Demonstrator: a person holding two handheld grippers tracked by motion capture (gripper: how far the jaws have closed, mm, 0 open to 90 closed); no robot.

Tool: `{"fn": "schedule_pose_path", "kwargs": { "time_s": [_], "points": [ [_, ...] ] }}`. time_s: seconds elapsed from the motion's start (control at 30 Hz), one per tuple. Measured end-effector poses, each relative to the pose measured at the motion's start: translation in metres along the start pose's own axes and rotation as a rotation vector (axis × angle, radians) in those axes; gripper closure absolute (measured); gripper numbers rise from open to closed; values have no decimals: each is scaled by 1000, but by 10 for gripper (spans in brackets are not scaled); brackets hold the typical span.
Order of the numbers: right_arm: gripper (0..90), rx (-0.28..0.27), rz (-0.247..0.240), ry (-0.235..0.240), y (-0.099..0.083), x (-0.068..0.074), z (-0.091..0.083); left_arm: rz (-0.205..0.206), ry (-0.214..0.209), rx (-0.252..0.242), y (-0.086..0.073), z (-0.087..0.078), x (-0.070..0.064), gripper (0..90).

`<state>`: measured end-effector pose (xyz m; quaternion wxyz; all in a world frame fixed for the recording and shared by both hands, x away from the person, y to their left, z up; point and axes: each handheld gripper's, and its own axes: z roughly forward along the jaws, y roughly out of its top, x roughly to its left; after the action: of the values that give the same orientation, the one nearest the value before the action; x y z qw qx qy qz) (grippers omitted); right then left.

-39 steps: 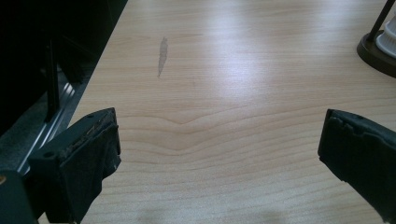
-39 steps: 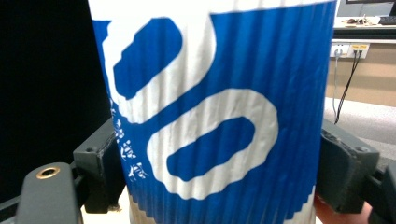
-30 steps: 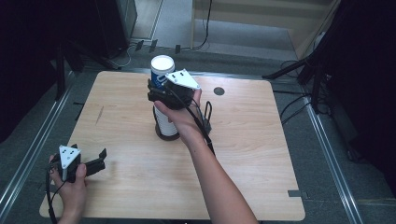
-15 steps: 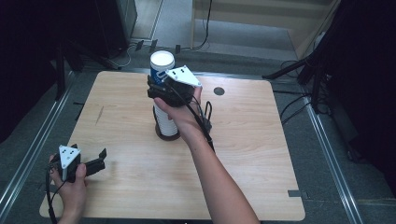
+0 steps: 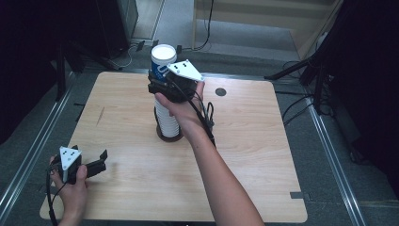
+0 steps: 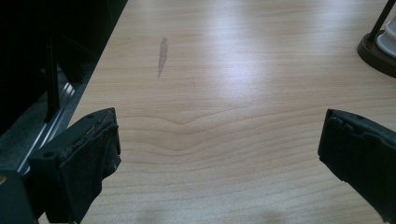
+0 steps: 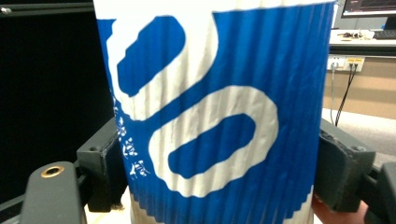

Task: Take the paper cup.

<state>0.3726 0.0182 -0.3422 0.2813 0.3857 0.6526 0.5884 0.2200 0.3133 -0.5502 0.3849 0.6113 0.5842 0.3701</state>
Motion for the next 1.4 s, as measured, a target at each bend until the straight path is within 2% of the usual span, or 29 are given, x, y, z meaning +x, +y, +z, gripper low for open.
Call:
{"fn": "schedule_pose_path", "kwargs": {
  "time_s": [0.43,0.57,0.73,0.87,1.07,1.4],
  "points": [
    [189,-11,-1,-5,24,2,-1,-4,-1,-1,0,0,0,0],
    [190,-20,16,-4,31,1,-3,-4,0,-1,0,0,0,0],
    [190,-39,2,-4,40,0,-6,-5,-1,-2,0,0,0,0],
    [190,-50,15,-9,48,-4,-11,-2,0,-3,0,0,0,0],
    [190,-59,0,-20,53,-9,-17,0,1,0,0,0,0,0],
    [190,-74,-14,-64,60,-30,-33,2,2,-1,0,0,-1,0]
  ]
}}
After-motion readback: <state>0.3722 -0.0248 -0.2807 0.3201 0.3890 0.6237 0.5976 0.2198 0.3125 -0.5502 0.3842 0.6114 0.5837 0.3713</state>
